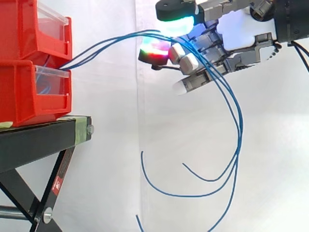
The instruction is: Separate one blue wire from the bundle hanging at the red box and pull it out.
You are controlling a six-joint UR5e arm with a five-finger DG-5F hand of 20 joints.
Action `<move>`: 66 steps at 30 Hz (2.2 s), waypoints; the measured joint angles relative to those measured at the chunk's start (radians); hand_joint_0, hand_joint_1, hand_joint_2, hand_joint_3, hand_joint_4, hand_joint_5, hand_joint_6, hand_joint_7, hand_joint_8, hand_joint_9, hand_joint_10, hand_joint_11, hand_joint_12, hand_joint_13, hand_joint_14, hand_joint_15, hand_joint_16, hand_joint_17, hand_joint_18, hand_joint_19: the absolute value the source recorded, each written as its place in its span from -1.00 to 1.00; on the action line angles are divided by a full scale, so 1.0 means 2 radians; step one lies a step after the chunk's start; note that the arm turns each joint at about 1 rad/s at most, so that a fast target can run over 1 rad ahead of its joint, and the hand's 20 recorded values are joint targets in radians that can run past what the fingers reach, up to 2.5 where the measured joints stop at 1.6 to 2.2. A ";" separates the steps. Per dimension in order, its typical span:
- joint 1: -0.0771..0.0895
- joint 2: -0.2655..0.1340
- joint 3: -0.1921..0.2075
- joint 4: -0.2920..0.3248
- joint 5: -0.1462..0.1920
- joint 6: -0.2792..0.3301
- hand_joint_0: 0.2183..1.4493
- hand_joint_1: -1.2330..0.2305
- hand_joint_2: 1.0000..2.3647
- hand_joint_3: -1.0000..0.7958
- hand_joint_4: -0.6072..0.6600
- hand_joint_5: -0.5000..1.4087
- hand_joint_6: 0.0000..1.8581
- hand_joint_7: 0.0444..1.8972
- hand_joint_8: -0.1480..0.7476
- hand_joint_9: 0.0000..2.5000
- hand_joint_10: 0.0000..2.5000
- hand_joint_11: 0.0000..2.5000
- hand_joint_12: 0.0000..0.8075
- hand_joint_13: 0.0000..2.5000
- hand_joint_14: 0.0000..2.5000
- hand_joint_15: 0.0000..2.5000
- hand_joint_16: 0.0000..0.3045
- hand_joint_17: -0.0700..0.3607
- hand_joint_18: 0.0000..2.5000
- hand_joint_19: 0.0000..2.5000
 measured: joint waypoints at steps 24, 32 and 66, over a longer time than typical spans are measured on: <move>0.000 0.000 0.000 -0.007 0.000 0.002 -0.09 -0.42 -0.98 0.16 0.31 -0.71 -0.01 -0.12 0.14 -0.22 -0.98 -0.11 0.13 -0.07 -0.98 -0.18 -0.64 -0.09 -0.47 -0.67; 0.000 0.000 0.000 -0.008 0.000 0.002 -0.17 -0.49 -0.97 0.12 0.35 -0.72 -0.01 -0.11 0.12 -0.29 -0.98 -0.13 0.13 -0.11 -0.98 -0.20 -0.62 -0.08 -0.47 -0.72; -0.001 0.000 0.000 -0.008 0.000 0.011 -0.25 -0.68 -0.97 0.05 0.39 -0.76 -0.07 -0.02 0.04 -0.55 -0.98 -0.20 0.14 -0.31 -0.98 -0.29 -0.59 -0.03 -0.55 -0.85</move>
